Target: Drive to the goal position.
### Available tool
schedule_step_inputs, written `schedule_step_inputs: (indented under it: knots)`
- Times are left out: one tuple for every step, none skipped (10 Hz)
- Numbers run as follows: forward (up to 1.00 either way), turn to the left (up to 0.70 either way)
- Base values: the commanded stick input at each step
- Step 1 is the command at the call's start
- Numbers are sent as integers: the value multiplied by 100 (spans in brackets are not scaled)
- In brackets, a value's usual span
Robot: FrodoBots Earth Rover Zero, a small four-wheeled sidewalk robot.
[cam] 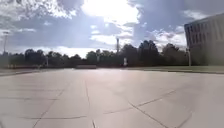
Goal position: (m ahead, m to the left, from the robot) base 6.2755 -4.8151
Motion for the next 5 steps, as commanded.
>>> schedule_step_inputs:
  knots:
    - [58,-1]
    - [58,-1]
    - [58,-1]
    - [58,-1]
    - [58,-1]
